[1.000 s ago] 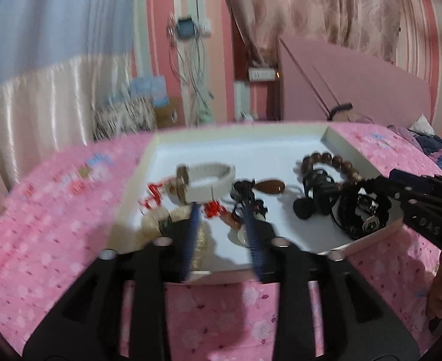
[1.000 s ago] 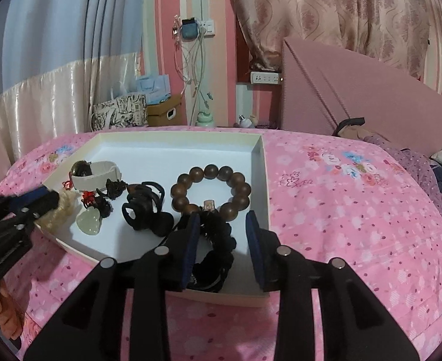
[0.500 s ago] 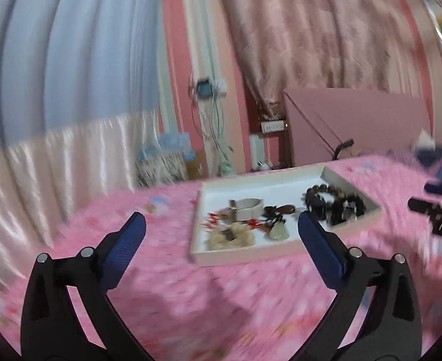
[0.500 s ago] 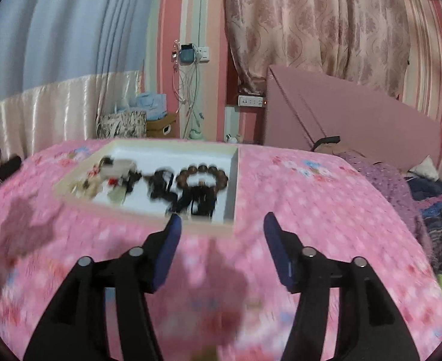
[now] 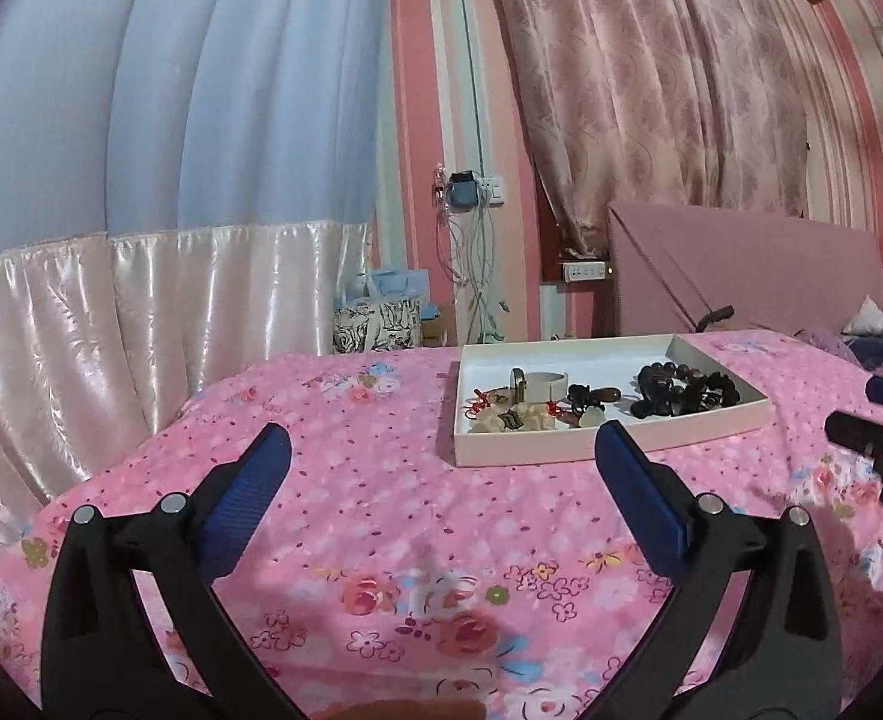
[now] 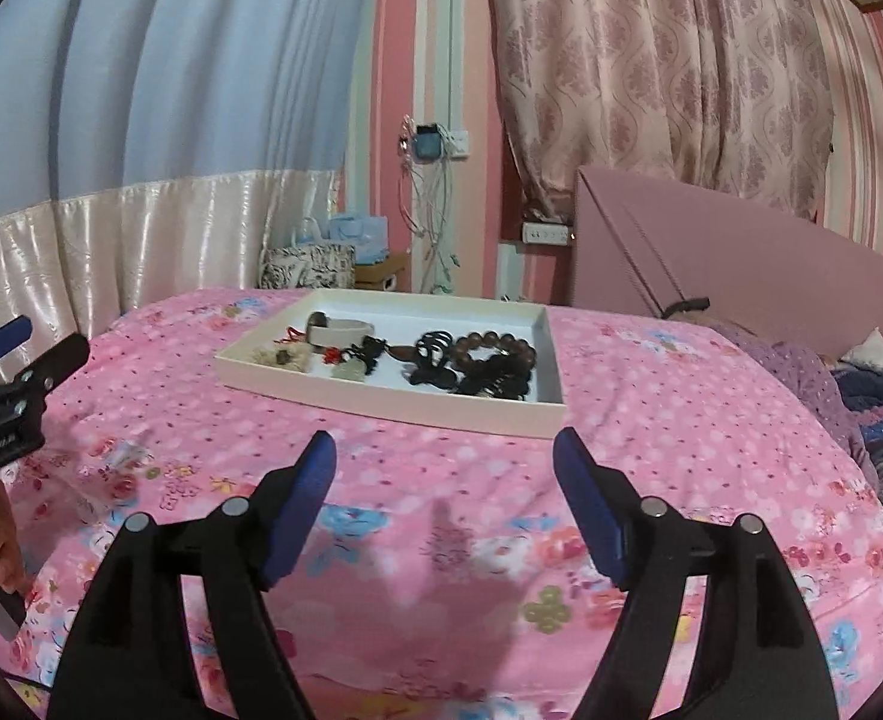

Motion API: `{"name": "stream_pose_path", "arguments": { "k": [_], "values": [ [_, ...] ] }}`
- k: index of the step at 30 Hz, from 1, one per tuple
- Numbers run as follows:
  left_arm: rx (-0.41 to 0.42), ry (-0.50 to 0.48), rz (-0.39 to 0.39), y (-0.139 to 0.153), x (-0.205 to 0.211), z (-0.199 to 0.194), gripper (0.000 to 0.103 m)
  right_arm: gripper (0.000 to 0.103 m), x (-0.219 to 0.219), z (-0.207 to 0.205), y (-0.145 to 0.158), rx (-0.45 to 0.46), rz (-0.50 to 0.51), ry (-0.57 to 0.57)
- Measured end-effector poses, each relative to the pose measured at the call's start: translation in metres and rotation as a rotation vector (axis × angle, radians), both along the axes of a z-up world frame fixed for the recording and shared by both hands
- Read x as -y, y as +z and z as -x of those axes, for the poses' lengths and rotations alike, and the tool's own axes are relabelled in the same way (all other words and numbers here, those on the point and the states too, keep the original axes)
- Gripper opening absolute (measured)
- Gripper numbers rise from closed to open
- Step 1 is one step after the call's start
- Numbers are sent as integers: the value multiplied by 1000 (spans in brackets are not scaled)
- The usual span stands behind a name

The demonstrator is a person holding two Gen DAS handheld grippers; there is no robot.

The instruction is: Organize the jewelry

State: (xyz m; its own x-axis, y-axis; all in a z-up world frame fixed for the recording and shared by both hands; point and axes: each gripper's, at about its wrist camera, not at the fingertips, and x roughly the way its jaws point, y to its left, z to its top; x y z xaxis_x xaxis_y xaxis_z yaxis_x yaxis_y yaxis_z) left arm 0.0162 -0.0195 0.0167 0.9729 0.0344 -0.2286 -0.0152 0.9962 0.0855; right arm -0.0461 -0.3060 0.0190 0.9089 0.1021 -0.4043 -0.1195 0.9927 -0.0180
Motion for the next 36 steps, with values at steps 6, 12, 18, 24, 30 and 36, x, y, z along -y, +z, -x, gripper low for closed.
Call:
{"name": "stream_pose_path", "arguments": {
  "k": [6,12,18,24,30,36],
  "values": [
    [53,-20,-1,-2,2,15,100,79,2,10,-5,28,-15,-26],
    [-33,-66,6,-7,4,0,100,80,4,13,-4,45,-32,-36],
    [-1,-56,8,-7,3,6,100,81,2,12,-4,48,-23,-38],
    [-10,-41,12,-7,2,4,100,85,3,12,-4,47,-25,-40],
    [0,11,36,-6,-6,6,100,87,4,13,-4,48,-28,-43],
    [4,6,13,-7,-1,7,100,89,4,13,-5,49,-28,-45]
  ]
}}
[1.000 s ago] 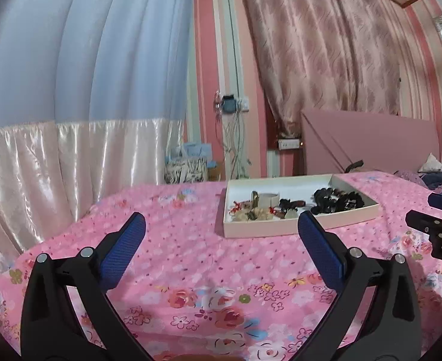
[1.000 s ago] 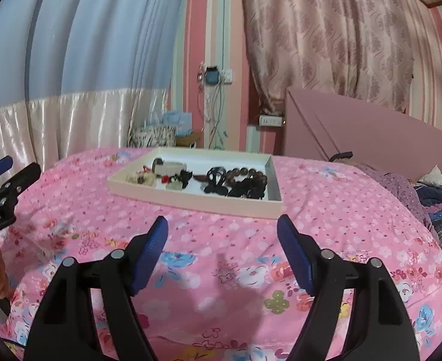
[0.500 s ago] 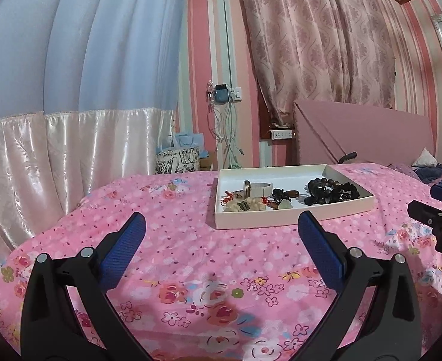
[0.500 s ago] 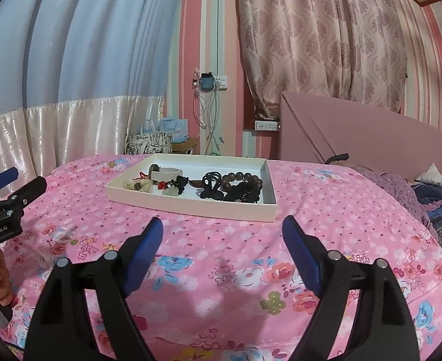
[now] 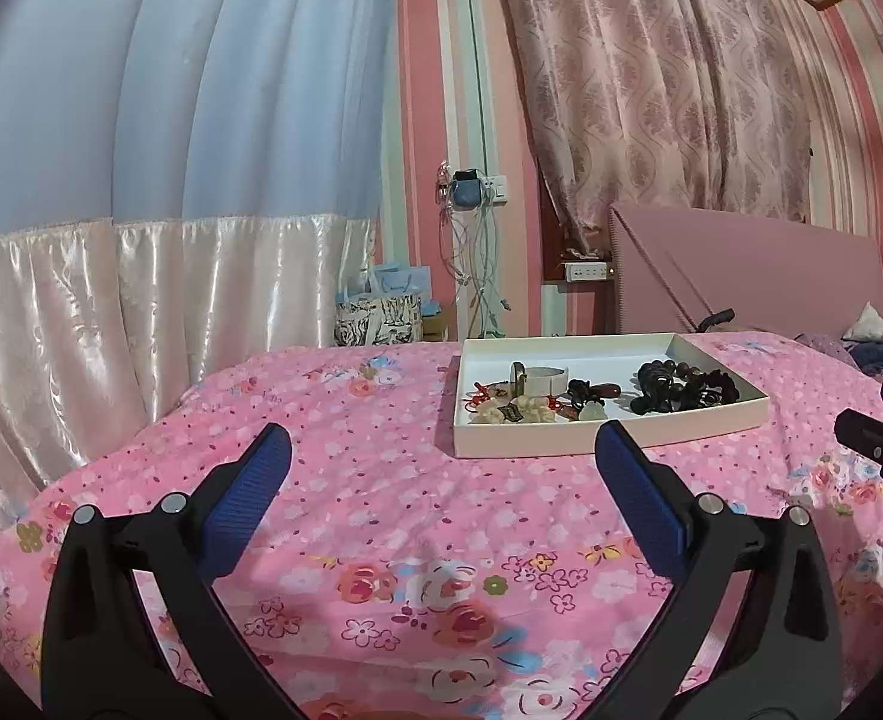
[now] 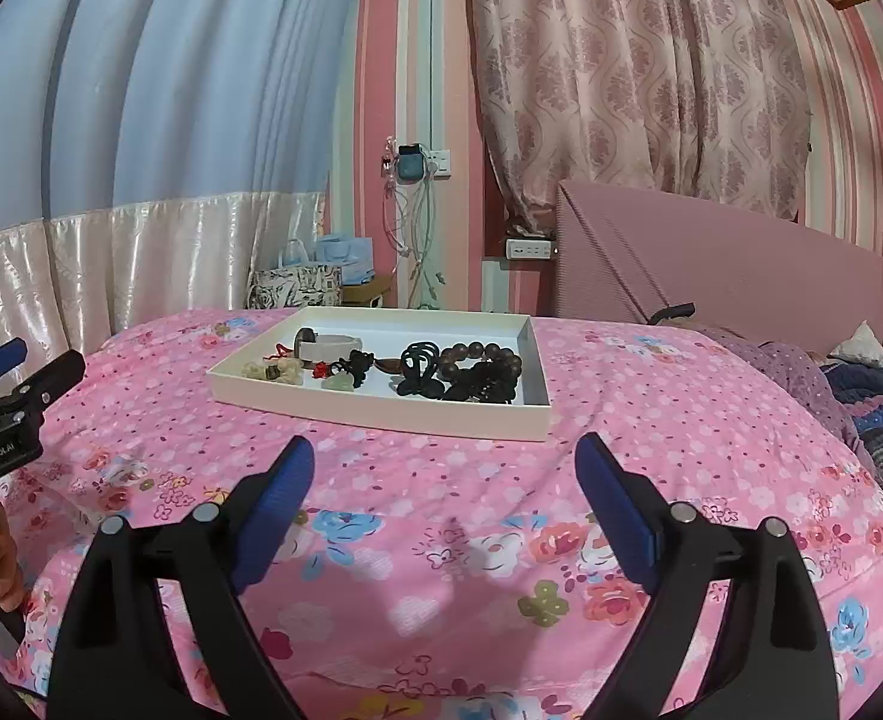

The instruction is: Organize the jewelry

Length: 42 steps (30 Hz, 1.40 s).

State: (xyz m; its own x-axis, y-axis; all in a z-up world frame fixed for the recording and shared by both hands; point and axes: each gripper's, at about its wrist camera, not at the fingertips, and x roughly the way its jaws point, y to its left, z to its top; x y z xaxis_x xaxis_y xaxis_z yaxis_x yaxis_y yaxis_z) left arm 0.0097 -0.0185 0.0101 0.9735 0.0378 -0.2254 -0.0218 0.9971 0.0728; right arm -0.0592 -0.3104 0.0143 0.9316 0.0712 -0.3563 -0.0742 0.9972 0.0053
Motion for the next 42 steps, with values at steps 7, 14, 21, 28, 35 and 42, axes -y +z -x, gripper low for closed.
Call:
{"name": "stream_pose_path", "arguments": {
  "k": [7,14,21,28,35,42],
  "values": [
    [-1,1,4,0,-1,0,100,89,1,-1,0,2,-3,-8],
    [-2,4,10,0,-2,-1,100,89,1,-1,0,2,-4,-8],
    [-2,5,9,0,-3,0,100,89,2,0,0,2,-5,-8],
    [0,7,10,1,-3,0,100,89,2,0,0,4,-6,-9],
    [-1,7,9,1,-3,1,100,89,2,-1,0,4,-8,-11],
    [0,7,9,1,-3,1,100,89,2,-1,1,5,-9,-12]
  ]
}}
